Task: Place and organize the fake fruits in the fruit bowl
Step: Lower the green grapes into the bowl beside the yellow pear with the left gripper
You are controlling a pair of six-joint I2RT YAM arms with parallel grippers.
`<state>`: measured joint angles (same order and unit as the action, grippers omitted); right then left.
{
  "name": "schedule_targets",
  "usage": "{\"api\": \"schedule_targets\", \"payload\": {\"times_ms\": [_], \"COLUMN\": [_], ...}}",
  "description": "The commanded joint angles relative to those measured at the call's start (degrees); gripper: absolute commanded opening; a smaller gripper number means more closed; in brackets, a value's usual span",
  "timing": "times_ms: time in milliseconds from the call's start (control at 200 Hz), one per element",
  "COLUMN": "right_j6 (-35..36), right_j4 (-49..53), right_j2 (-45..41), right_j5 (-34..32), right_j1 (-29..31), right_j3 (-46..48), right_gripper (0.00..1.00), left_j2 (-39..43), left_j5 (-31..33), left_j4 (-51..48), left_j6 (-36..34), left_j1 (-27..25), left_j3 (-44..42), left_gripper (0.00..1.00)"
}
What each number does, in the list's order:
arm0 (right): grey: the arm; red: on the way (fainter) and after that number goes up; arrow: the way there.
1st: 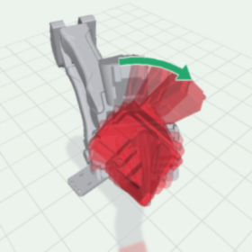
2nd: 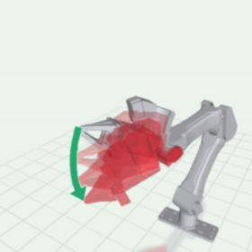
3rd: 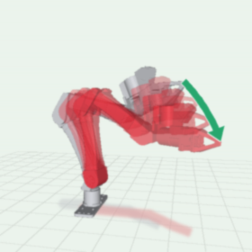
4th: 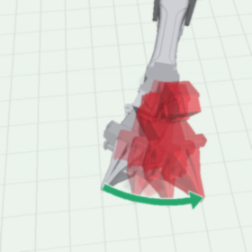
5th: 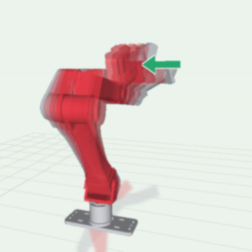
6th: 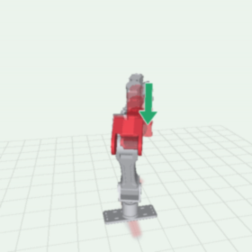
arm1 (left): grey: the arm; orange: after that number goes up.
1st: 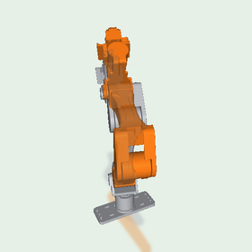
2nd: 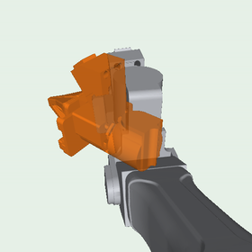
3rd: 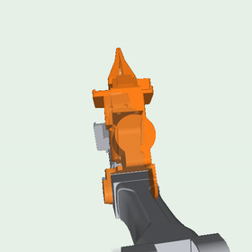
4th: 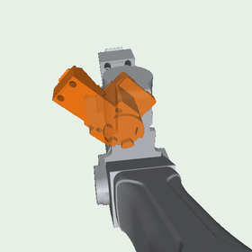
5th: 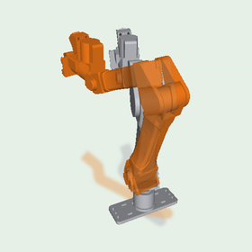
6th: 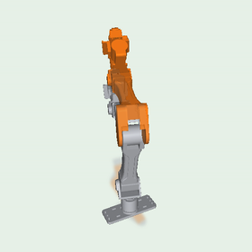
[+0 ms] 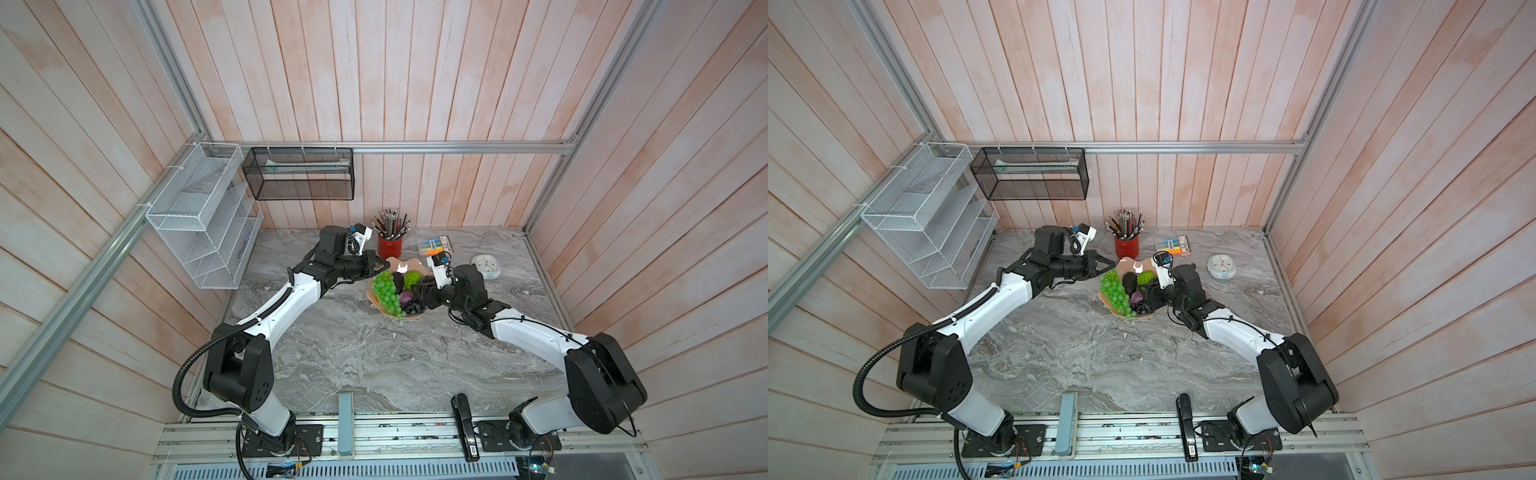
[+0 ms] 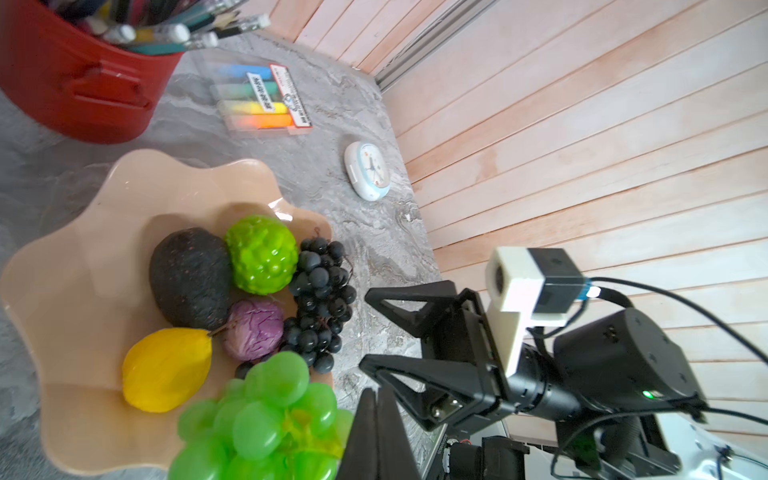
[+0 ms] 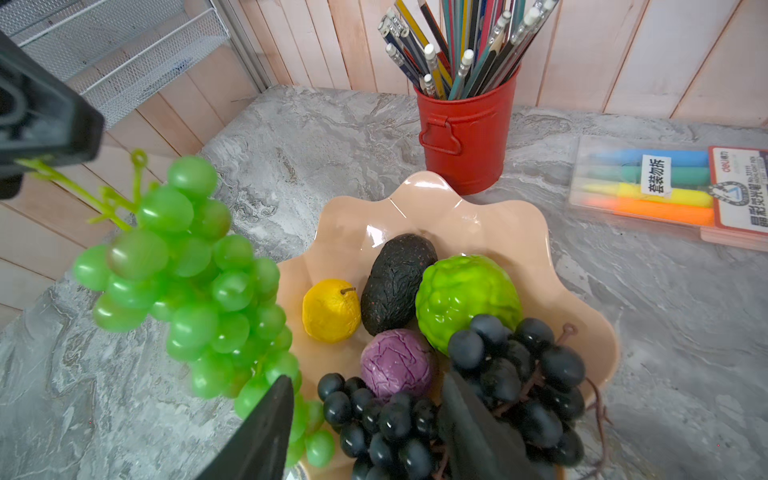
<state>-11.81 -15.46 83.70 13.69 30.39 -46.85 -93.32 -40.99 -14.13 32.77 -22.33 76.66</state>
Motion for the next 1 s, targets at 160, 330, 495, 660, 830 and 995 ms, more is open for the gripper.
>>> {"api": "schedule_targets", "payload": {"times_ms": [160, 330, 495, 660, 830, 995], "right_j6": [0.12, 0.10, 0.12, 0.54, 1.22, 1.23], "right_j4": [-1.59, -1.77, -1.80, -2.59, -3.26, -4.69], "right_j2": [0.93, 1.27, 2.63, 5.44, 8.61, 11.31], "right_j5": [1.54, 1.54, 2.45, 2.65, 2.99, 3.78], "right_j1": [0.29, 0.36, 0.73, 1.90, 2.88, 3.60], "right_j3": [-0.46, -0.15, -1.17, -2.01, -3.50, -4.13], "right_gripper": [0.57, 0.56, 0.56, 0.56, 0.55, 0.54], "left_j2": [-2.43, -2.88, -2.28, -0.85, 0.16, -1.17], "left_j5": [-1.50, -2.01, -0.58, -0.47, 0.78, 2.12], "left_j4": [-1.18, -0.25, -0.09, -1.09, -3.04, -3.39], "left_j6": [-2.41, -1.93, -1.76, -2.16, -3.57, -4.19], "left_j1": [-0.79, -0.79, 0.30, 1.41, 1.71, 3.02], "left_j3": [2.54, 1.01, -0.26, -1.77, -3.18, -2.38], "left_gripper": [0.00, 0.00, 0.00, 0.00, 0.00, 0.00]}}
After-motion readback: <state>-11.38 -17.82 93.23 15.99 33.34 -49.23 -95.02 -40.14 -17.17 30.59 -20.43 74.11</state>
